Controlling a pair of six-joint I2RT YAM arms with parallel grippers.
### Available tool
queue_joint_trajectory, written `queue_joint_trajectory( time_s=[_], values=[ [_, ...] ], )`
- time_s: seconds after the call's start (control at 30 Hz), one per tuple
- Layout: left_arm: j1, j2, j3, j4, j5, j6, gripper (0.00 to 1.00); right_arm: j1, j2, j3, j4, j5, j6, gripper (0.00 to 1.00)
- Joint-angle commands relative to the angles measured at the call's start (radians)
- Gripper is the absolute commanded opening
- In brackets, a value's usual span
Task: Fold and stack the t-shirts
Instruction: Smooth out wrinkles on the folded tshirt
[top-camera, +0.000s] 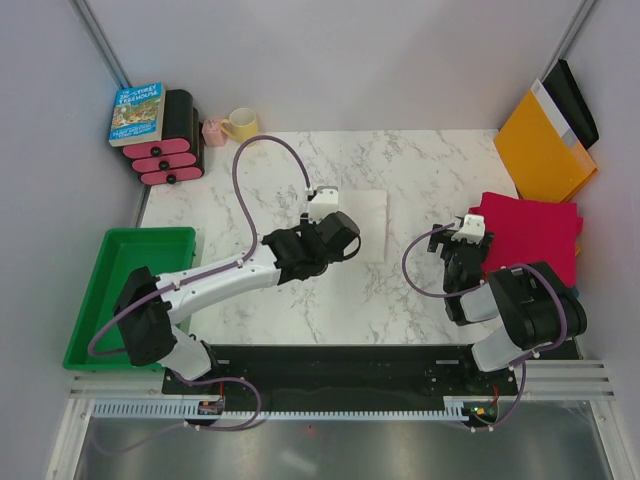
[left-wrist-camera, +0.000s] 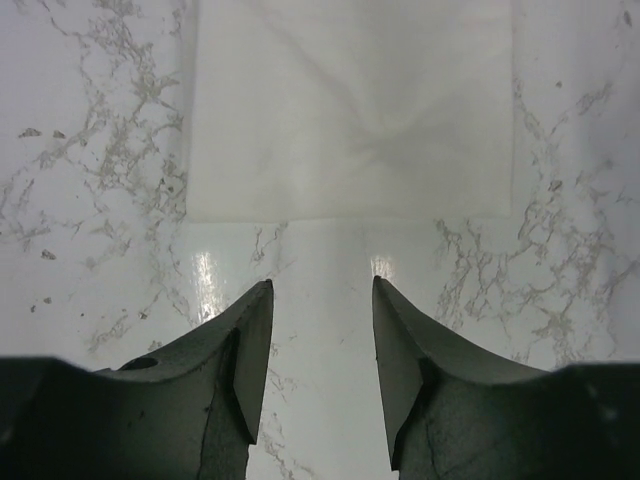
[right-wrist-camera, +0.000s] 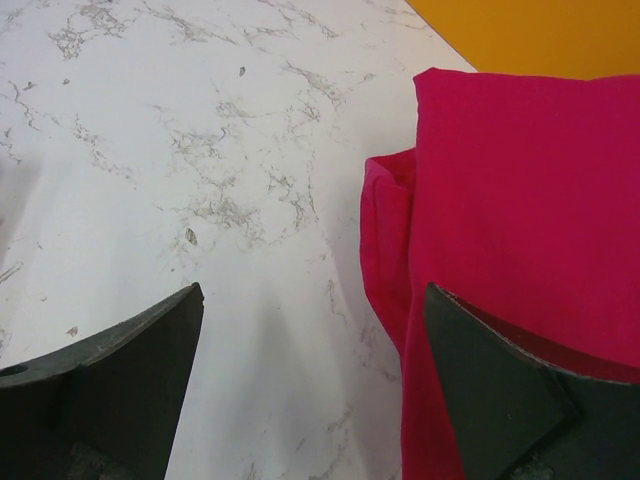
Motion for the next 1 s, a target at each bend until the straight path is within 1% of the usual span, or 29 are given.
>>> queue_joint_trajectory(
  time_s=[0.0, 0.17, 0.23, 0.27, 0.3, 0.33, 0.37, 0.4, 0.43, 0.47, 0.5, 0.53, 0.57, 0.6, 0.63, 0.67, 0.7, 0.73, 0.77, 0.83, 0.87, 0.9, 0.93, 0.97],
  values=[
    [0.009, 0.018, 0.091, -0.035, -0.091, -0.022, 0.52, -0.014, -0.017, 0.019, 0.013, -0.028, 0.046, 0.98],
    [0.027, 0.079, 0.108, -0.046, -0.088, -0.015, 0.54, -0.015, -0.013, 0.025, 0.005, -0.054, 0.039, 0.98],
    [0.053, 0.117, 0.136, -0.047, -0.065, 0.004, 0.54, -0.050, -0.020, 0.041, -0.035, -0.164, 0.039, 0.98],
    [0.062, 0.152, 0.144, -0.044, -0.054, 0.007, 0.54, -0.073, -0.032, 0.047, -0.044, -0.271, 0.021, 0.98],
    [0.080, 0.166, 0.154, -0.044, -0.033, 0.011, 0.54, -0.086, -0.069, 0.068, -0.161, -0.355, -0.005, 0.98],
    [0.091, 0.183, 0.177, -0.043, -0.023, 0.017, 0.54, -0.089, -0.161, 0.094, -0.262, -0.477, -0.028, 0.98],
    [0.102, 0.200, 0.189, -0.038, -0.015, 0.028, 0.54, -0.089, -0.184, 0.131, -0.344, -0.536, -0.053, 0.98],
    [0.123, 0.232, 0.202, -0.021, 0.001, 0.059, 0.54, -0.090, -0.195, 0.234, -0.538, -0.569, -0.058, 0.98],
    [0.136, 0.254, 0.229, -0.009, 0.012, 0.077, 0.54, -0.090, -0.180, 0.310, -0.664, -0.581, -0.047, 0.98],
    [0.165, 0.272, 0.245, 0.002, 0.026, 0.095, 0.54, -0.090, -0.154, 0.508, -0.814, -0.604, -0.062, 0.98],
    [0.180, 0.312, 0.277, 0.020, 0.049, 0.128, 0.54, -0.090, -0.119, 0.624, -1.133, -0.655, -0.144, 0.98],
    [0.197, 0.329, 0.292, 0.034, 0.063, 0.143, 0.54, -0.089, -0.024, 0.745, -1.300, -0.725, -0.177, 0.98],
    [0.232, 0.344, 0.305, 0.049, 0.078, 0.168, 0.54, -0.087, 0.027, 0.960, -1.443, -0.748, -0.187, 0.98],
    [0.251, 0.379, 0.327, 0.072, 0.107, 0.172, 0.54, -0.089, 0.074, 1.060, -1.675, -0.759, -0.213, 0.98],
    [0.269, 0.392, 0.337, 0.090, 0.124, 0.178, 0.54, -0.089, 0.148, 1.144, -1.760, -0.756, -0.211, 0.98],
    [0.304, 0.407, 0.340, 0.112, 0.147, 0.192, 0.54, -0.089, 0.170, 1.241, -1.821, -0.762, -0.223, 0.98],
    [0.318, 0.436, 0.354, 0.126, 0.185, 0.197, 0.54, -0.089, 0.179, 1.261, -1.874, -0.763, -0.236, 0.98],
    [0.331, 0.456, 0.364, 0.143, 0.204, 0.201, 0.54, -0.089, 0.170, 1.262, -1.877, -0.766, -0.277, 0.98],
    [0.347, 0.475, 0.374, 0.150, 0.221, 0.220, 0.54, -0.090, 0.156, 1.237, -1.873, -0.776, -0.306, 0.98],
    [0.354, 0.528, 0.409, 0.154, 0.251, 0.235, 0.53, -0.089, 0.097, 1.187, -1.822, -0.723, -0.323, 0.98],
    [0.355, 0.541, 0.415, 0.154, 0.256, 0.244, 0.52, -0.089, 0.078, 1.121, -1.772, -0.562, -0.294, 0.98],
    [0.355, 0.552, 0.417, 0.154, 0.259, 0.243, 0.52, -0.089, 0.067, 1.099, -1.697, -0.502, -0.259, 0.98],
    [0.357, 0.552, 0.411, 0.154, 0.256, 0.238, 0.52, -0.089, 0.085, 1.087, -1.686, -0.461, -0.245, 0.98],
    [0.360, 0.544, 0.400, 0.160, 0.250, 0.222, 0.51, -0.092, 0.111, 1.102, -1.693, -0.407, -0.189, 0.98]
  ],
)
